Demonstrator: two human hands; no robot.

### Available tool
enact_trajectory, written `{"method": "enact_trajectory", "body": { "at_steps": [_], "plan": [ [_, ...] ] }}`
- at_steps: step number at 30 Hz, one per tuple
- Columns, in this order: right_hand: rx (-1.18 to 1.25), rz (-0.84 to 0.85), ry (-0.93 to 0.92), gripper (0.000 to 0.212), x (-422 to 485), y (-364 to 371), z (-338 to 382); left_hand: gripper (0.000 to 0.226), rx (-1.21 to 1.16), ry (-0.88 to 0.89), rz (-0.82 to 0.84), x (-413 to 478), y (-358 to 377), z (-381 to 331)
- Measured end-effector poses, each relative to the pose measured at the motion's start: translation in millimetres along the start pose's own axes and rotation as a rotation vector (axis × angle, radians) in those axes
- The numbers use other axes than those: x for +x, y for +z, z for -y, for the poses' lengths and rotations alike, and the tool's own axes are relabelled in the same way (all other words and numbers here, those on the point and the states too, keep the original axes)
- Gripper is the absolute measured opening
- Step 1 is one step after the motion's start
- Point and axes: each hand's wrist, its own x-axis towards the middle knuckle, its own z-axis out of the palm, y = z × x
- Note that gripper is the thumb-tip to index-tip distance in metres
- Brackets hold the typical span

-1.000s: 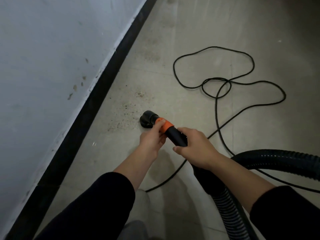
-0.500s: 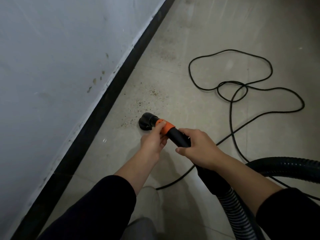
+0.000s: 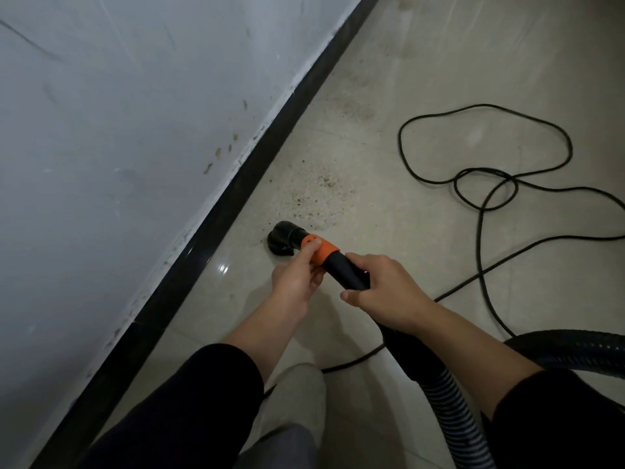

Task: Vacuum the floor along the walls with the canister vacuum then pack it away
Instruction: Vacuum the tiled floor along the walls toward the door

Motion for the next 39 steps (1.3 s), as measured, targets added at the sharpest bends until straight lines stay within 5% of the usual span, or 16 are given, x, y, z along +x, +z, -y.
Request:
{"method": "enact_trajectory", "body": {
  "at_steps": [22,39],
  "plan": [
    [0.046,0.035,-0.092,0.017,42.0,43.5,23.5,0.017,-0.05,0.097,-0.096,26.4,-45.6,-24.7],
    [0.096,0.135,-0.061,0.039,35.7,34.8,19.2,0.019,-0.134,0.109,-0.194,9.6,-45.6,-10.8]
  ]
}}
